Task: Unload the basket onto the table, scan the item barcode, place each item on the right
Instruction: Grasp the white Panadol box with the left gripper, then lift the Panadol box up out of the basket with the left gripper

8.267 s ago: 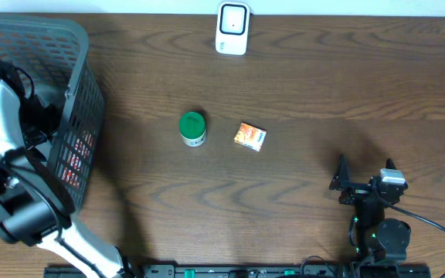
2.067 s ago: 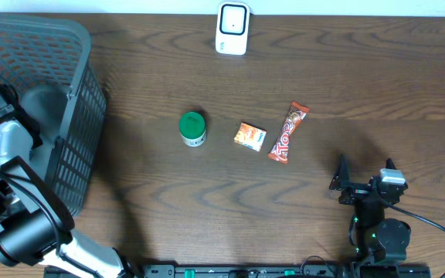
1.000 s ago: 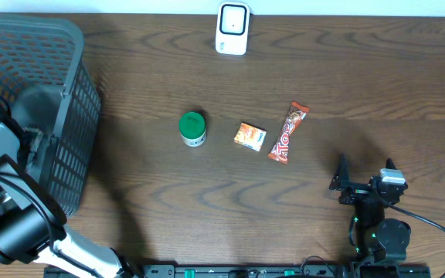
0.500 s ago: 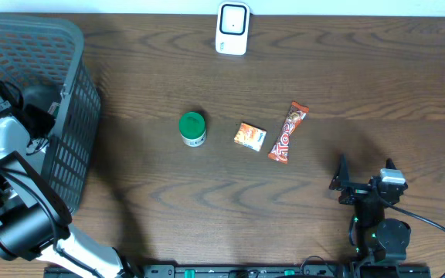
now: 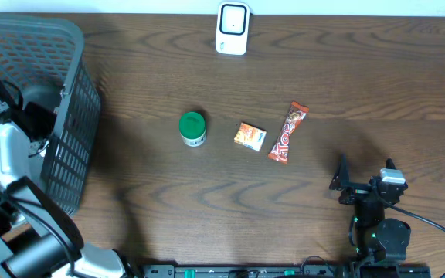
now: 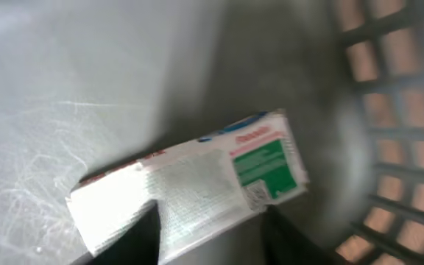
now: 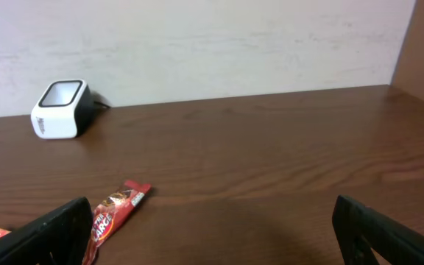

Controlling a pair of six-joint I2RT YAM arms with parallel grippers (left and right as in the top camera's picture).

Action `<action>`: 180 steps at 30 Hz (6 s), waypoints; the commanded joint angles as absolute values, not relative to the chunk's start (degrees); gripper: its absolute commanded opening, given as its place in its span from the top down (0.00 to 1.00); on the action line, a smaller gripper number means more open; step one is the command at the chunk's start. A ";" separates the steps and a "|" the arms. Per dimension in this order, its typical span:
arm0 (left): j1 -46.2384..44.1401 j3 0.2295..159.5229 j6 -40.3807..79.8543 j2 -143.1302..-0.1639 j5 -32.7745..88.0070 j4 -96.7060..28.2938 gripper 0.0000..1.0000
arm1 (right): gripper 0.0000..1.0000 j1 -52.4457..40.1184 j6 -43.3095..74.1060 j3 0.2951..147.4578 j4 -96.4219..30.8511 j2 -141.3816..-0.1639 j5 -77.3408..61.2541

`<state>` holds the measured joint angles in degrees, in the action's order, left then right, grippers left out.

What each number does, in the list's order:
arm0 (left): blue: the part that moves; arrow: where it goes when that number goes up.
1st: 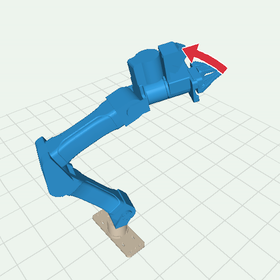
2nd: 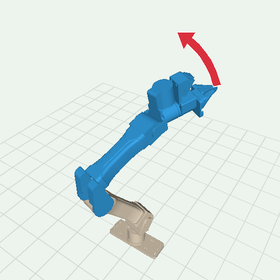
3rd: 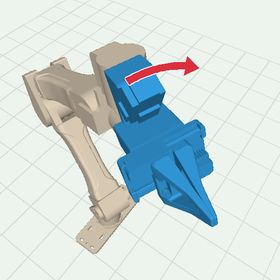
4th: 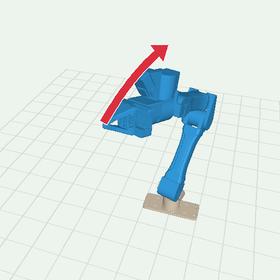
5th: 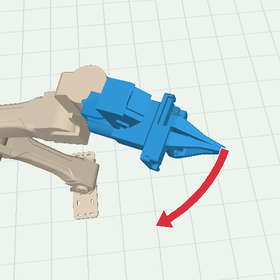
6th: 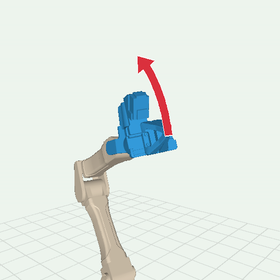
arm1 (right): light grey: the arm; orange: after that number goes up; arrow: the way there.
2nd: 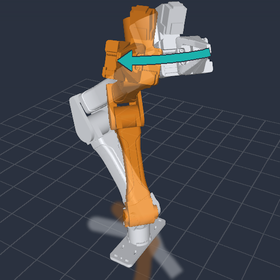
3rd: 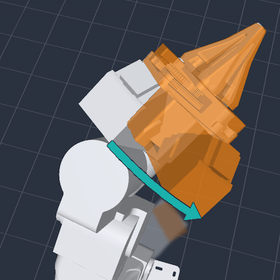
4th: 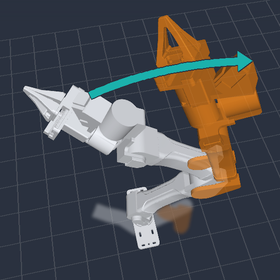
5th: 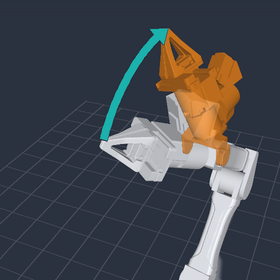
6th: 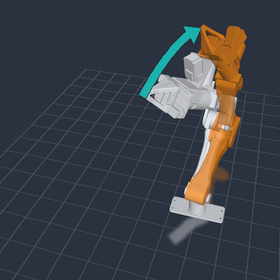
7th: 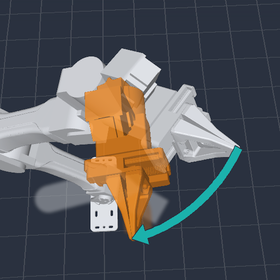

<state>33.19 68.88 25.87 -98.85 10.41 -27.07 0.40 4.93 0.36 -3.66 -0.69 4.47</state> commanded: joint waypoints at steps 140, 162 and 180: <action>26.55 106.10 62.52 -127.07 1.52 -62.96 0.17 | 0.01 0.27 4.21 0.30 -3.88 -0.40 4.40; 27.09 106.41 56.90 -132.11 0.86 -62.46 0.61 | 0.01 0.27 4.21 0.30 -3.88 -0.40 4.38; 31.22 122.37 48.56 -118.91 -6.07 -78.46 0.66 | 0.01 0.27 4.19 0.30 -3.88 -0.40 4.40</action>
<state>30.85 119.28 51.83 -126.58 -2.83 -77.80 0.40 4.91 0.36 -3.64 -0.69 4.47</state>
